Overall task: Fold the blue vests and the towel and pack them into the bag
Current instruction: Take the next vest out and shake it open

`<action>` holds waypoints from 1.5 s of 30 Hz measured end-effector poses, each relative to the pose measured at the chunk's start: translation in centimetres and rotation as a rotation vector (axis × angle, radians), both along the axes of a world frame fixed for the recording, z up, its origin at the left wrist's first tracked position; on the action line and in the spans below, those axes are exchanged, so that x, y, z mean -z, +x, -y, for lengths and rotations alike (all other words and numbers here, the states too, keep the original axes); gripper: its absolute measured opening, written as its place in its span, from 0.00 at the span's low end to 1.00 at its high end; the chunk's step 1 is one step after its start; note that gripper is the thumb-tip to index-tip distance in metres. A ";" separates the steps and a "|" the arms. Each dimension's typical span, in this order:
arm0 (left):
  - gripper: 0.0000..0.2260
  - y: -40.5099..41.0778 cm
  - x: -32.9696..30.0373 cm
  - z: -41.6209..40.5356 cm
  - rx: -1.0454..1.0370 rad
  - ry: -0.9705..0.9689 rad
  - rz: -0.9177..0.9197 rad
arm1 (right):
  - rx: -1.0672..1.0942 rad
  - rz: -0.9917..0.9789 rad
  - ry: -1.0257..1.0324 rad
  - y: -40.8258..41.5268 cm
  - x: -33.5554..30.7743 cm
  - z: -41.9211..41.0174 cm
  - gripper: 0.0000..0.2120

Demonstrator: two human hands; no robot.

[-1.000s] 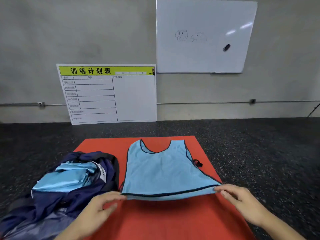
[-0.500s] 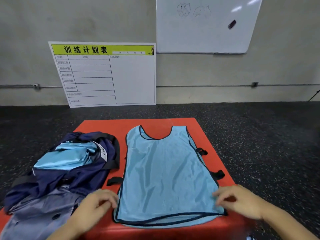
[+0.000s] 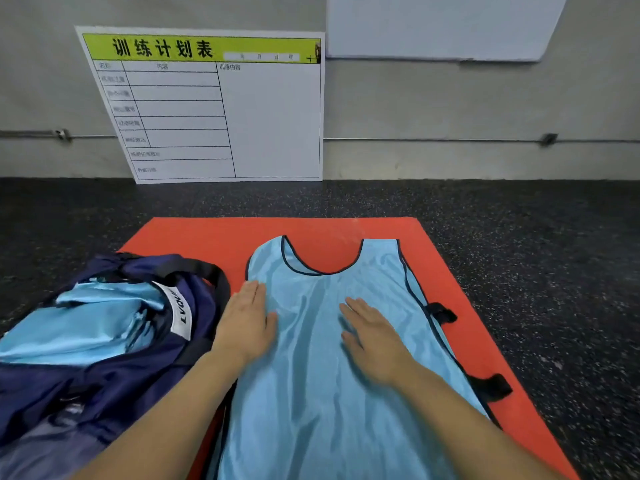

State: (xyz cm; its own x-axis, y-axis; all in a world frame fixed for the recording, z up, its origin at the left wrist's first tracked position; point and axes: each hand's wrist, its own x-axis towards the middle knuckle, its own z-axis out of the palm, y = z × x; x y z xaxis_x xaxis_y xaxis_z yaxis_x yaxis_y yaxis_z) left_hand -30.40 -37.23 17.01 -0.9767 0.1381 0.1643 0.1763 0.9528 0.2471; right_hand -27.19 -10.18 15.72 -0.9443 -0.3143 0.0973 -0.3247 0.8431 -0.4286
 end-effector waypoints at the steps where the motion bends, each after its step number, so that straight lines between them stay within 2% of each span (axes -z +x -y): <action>1: 0.34 -1.4 0.1 -0.4 -0.032 -0.053 0.017 | 0.011 -0.001 0.002 -1.5 0.3 1.2 0.27; 3: 0.29 -3.6 0.9 -1.7 -0.045 -0.147 0.064 | 0.036 -0.012 0.024 -4.4 0.7 3.2 0.27; 5: 0.31 -4.9 1.8 -3.3 -0.030 -0.233 0.057 | 0.059 -0.028 0.048 -7.0 1.2 5.1 0.28; 7: 0.39 -5.6 3.0 -4.8 0.007 -0.334 0.029 | 0.051 -0.063 0.077 -9.3 1.8 6.7 0.37; 8: 0.39 -6.0 3.5 -5.6 0.014 -0.388 0.016 | 0.038 -0.071 0.102 -10.2 2.3 7.1 0.41; 10: 0.32 -6.9 4.2 -7.0 0.013 -0.465 0.029 | 0.031 -0.046 0.142 -11.6 3.4 7.1 0.44; 11: 0.30 -7.2 4.6 -7.6 0.021 -0.455 0.036 | 0.039 -0.029 0.160 -12.1 3.8 6.7 0.44; 13: 0.35 -7.6 5.6 -7.7 0.020 -0.321 0.039 | 0.060 -0.024 0.193 -12.6 4.3 5.6 0.42; 14: 0.37 -7.8 6.2 -7.2 0.009 -0.221 0.042 | 0.080 -0.015 0.204 -12.6 4.5 4.8 0.39; 16: 0.37 -8.0 6.9 -5.7 -0.017 -0.088 0.059 | 0.140 0.020 0.236 -12.7 4.9 2.4 0.31; 22: 0.33 -8.0 6.3 -2.7 -0.043 -0.144 0.156 | 0.395 0.115 0.359 -10.9 4.8 -9.6 0.30; 24: 0.32 -7.5 6.0 -2.6 -0.078 -0.171 0.136 | 0.485 0.112 0.395 -10.3 4.0 -10.8 0.30; 25: 0.32 -6.9 5.8 -3.4 -0.069 -0.174 0.103 | 0.491 0.050 0.406 -9.9 3.3 -9.8 0.29; 28: 0.31 -3.8 5.5 -7.6 0.111 -0.149 0.103 | 0.235 -0.122 0.246 -7.6 2.0 -2.2 0.27; 31: 0.26 -1.7 6.4 -9.4 0.211 -0.095 0.079 | 0.033 -0.042 0.125 -4.6 2.9 3.8 0.36; 34: 0.30 -1.1 7.1 -7.1 0.160 -0.062 0.041 | 0.104 -0.016 0.236 -3.4 4.6 0.5 0.40; 37: 0.38 -0.4 7.2 -3.6 0.114 -0.043 0.058 | 0.221 0.013 0.304 -2.9 5.3 -6.1 0.35; 40: 0.39 0.4 6.9 -1.0 0.113 -0.068 0.005 | 0.365 0.072 0.416 -2.0 4.4 -10.9 0.31; 42: 0.36 1.4 6.8 -1.4 0.115 -0.081 -0.016 | 0.432 0.023 0.476 -1.6 3.5 -10.4 0.29; 45: 0.30 4.0 6.4 -6.0 0.237 -0.100 0.035 | 0.242 -0.120 0.404 -0.3 3.2 -3.0 0.27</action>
State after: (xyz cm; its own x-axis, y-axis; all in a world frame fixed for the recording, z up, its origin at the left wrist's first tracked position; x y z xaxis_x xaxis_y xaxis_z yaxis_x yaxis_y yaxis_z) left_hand -26.37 -31.24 10.57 -0.9199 0.3778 0.1054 0.3907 0.9058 0.1638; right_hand -27.53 -7.23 12.56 -0.9845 -0.1222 0.1257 -0.1260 0.9918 -0.0229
